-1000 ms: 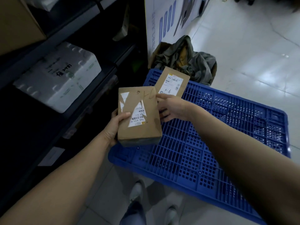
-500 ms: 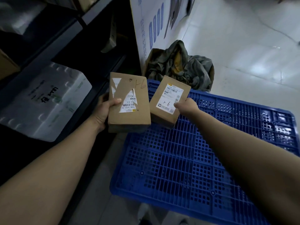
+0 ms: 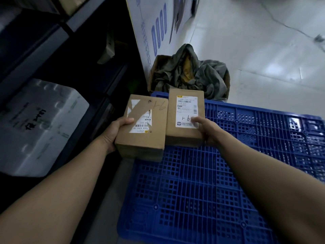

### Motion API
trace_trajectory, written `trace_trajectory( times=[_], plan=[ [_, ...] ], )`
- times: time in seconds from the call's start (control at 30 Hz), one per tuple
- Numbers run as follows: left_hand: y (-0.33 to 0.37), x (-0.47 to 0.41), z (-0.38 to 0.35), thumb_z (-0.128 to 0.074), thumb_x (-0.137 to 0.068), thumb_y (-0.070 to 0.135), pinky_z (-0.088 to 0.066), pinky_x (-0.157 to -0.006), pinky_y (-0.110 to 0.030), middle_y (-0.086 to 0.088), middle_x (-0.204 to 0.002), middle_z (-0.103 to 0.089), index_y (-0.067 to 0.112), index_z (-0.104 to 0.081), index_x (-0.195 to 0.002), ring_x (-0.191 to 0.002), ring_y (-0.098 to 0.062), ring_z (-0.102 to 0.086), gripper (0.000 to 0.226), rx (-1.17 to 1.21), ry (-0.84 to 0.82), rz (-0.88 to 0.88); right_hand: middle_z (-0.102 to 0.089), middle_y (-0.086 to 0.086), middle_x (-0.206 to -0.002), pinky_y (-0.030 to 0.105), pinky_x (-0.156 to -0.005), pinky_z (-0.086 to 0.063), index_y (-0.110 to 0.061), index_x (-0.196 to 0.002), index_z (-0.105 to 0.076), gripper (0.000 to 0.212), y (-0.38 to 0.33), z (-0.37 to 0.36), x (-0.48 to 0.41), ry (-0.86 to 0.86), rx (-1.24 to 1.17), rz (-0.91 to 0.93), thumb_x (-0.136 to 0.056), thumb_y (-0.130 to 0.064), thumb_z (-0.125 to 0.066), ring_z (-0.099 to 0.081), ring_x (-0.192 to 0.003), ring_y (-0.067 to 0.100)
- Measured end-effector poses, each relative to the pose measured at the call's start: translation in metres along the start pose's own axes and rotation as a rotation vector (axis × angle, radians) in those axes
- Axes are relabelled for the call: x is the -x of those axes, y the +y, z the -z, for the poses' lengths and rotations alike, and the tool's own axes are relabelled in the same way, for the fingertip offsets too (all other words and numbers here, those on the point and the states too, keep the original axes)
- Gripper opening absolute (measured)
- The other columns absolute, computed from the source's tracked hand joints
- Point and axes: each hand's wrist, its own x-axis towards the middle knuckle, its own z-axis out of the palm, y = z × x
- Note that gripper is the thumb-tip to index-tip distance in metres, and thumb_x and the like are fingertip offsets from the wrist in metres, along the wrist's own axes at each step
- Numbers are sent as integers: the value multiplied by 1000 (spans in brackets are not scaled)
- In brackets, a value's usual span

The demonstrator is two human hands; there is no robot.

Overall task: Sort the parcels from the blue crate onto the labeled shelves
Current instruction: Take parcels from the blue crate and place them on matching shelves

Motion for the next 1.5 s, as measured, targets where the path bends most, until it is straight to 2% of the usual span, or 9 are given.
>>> trace_trajectory(
  times=[0.2,0.43,0.57,0.73,0.8,0.93,1.13,1.33,1.5],
  plan=[
    [31,34,-10,-56,-86,26,-57,-56,-27,-10,-84,-75,8,-65,-103,-67,-21,-71,26,68,3,-32,-61,9,-113,25,-45,-49,-17,-130,-48,52,-30,1,44,-21,31,139,-85,-37,-63,-59,-83,23],
    [107,122,-20,-55,-86,28,-58,-60,-28,-10,-86,-75,9,-68,-99,-70,-21,-72,27,116,51,-174,-48,8,-127,54,-84,-51,-29,-133,-38,59,-100,-16,129,-123,-65,336,-82,-33,-69,-51,-112,32],
    [152,198,-28,-55,-85,29,-58,-59,-29,-10,-86,-75,12,-78,-86,-71,-21,-72,28,136,76,-276,-51,8,-126,48,-68,-58,-31,-131,-37,61,-135,-36,197,-234,-81,449,-80,-29,-71,-54,-111,31],
    [176,308,-35,-54,-88,30,-58,-56,-28,-8,-83,-75,11,-67,-98,-67,-20,-72,25,147,178,-381,-55,7,-134,55,-84,-53,-37,-144,-29,75,-157,-55,270,-428,-27,528,-80,-26,-69,-57,-114,30],
    [172,356,-41,-53,-89,30,-59,-59,-29,-8,-86,-76,12,-67,-98,-70,-21,-72,25,174,211,-432,-57,4,-132,49,-78,-55,-39,-144,-29,74,-157,-64,301,-508,4,546,-82,-25,-67,-60,-107,26],
    [143,452,-55,-48,-91,26,-58,-56,-28,-9,-85,-76,9,-63,-107,-70,-20,-72,27,263,307,-561,-65,0,-119,38,-64,-55,-41,-135,-41,66,-143,-87,361,-722,59,570,-77,-24,-68,-66,-92,21],
    [70,581,-60,-57,-85,20,-59,-65,-34,-13,-112,-64,11,-42,-139,-86,-24,-68,57,320,576,-745,-64,5,-121,41,-65,-55,-37,-139,-36,84,-93,-132,441,-957,166,586,-64,-27,-74,-63,-97,27],
    [-37,720,-54,-66,-68,20,-57,-70,-37,-10,-123,-58,19,-44,-130,-93,-23,-65,65,416,940,-870,-68,1,-114,34,-61,-55,-39,-137,-42,70,-7,-208,530,-1212,367,557,-74,-26,-69,-65,-88,20],
    [-141,857,-56,-69,-66,20,-57,-63,-34,-2,-107,-66,27,-51,-118,-84,-18,-70,55,485,1236,-971,-64,-2,-122,36,-69,-55,-45,-133,-45,67,103,-279,625,-1416,569,533,-74,-30,-69,-59,-102,22]
  ],
)
